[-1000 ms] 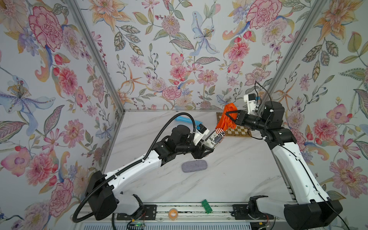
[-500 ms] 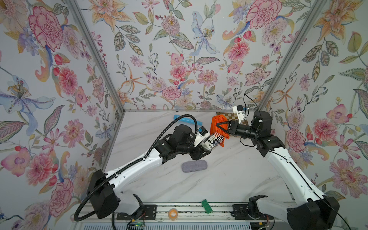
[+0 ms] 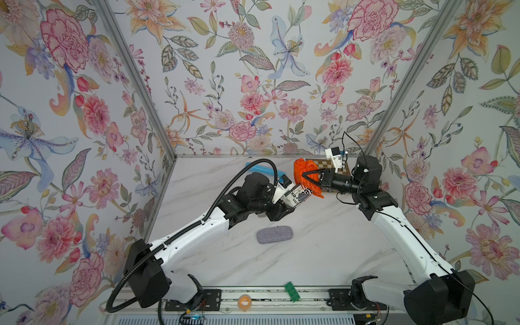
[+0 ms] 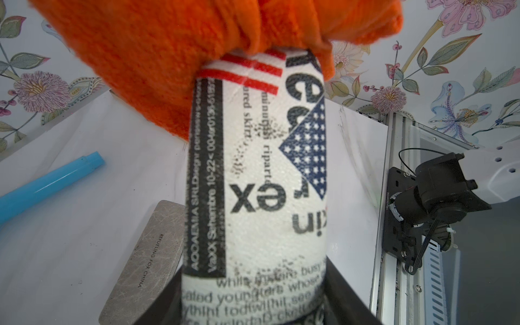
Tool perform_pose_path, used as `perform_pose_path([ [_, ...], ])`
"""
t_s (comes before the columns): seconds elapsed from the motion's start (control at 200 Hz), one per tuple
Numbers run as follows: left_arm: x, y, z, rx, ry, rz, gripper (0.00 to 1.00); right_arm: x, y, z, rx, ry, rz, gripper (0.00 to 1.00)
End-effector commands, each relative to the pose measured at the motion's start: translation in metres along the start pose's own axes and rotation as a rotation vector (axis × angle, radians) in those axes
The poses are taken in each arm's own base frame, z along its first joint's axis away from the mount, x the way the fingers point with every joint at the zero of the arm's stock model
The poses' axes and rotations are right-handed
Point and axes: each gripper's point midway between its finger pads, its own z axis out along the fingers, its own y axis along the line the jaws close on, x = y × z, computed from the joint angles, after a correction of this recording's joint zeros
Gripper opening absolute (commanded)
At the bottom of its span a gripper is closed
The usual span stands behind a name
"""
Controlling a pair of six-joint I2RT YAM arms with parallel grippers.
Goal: Wipe the eyeglass case
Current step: Wipe the dirt from the eyeglass case.
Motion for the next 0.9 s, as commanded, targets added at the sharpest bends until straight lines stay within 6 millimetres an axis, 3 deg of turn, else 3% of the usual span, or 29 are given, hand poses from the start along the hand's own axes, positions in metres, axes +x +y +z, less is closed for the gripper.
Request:
perform_pose_path([
  [0.0, -0.051, -0.003, -0.020, -0.036, -0.162, 0.076, 0.29, 0.011, -0.005, 0.001, -0.012, 0.051, 0.062, 0.00],
  [0.145, -0.052, -0.025, -0.012, 0.002, -0.167, 0.133, 0.29, 0.007, -0.007, 0.005, -0.030, 0.042, 0.078, 0.00],
  [0.445, -0.051, 0.020, -0.028, -0.188, -0.174, 0.118, 0.28, 0.000, -0.012, -0.005, -0.027, 0.032, 0.137, 0.00],
  [0.721, -0.054, -0.014, -0.006, -0.087, -0.163, 0.142, 0.29, -0.002, -0.014, -0.002, -0.054, 0.032, 0.193, 0.00],
  [0.891, -0.046, 0.010, -0.014, -0.167, -0.172, 0.127, 0.29, -0.005, -0.016, -0.001, -0.074, 0.028, 0.222, 0.00],
])
